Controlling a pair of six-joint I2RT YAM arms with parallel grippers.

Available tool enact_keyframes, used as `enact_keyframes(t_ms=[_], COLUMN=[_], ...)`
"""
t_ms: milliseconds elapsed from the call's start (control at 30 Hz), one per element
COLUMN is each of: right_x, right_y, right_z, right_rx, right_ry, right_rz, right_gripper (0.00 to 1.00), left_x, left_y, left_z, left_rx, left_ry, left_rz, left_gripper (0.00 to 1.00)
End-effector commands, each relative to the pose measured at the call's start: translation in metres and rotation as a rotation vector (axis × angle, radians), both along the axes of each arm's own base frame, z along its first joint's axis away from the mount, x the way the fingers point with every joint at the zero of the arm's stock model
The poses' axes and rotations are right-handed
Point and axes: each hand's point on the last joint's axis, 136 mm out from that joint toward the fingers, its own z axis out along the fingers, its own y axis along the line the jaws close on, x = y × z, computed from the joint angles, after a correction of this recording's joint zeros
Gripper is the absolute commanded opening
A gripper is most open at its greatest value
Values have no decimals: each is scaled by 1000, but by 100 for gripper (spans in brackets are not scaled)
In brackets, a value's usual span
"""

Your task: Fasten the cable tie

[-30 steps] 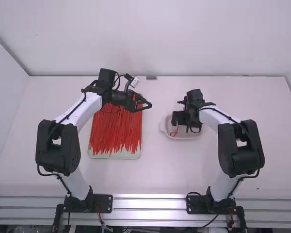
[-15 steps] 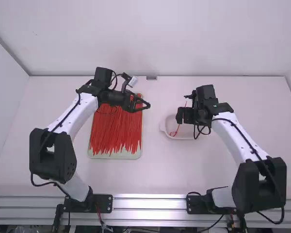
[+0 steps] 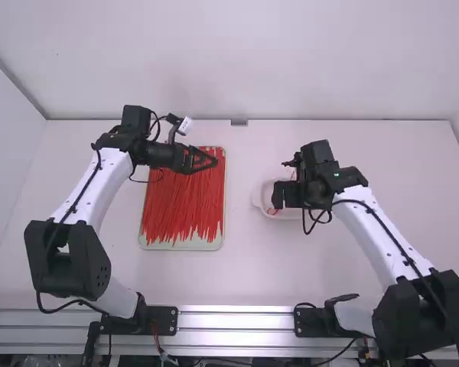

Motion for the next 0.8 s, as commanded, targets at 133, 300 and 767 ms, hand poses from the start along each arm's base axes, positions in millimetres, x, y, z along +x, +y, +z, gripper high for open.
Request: enact_keyframes(t_ms=[133, 300, 767], right_x=[9, 15, 10], right_y=[-26, -57, -119], right_z=[11, 13, 22], right_rx=[-54, -125, -196], right_ry=[-111, -198, -469], right_rz=[-29, -65, -211], right_gripper=[92, 86, 59], left_x=[-2, -4, -13], left_y=[13, 18, 44], left_z=[13, 11, 7], left_rx=[24, 55, 201], left_ry=[-45, -53, -276], left_rz=[70, 130, 322], left_gripper=[93, 87, 63])
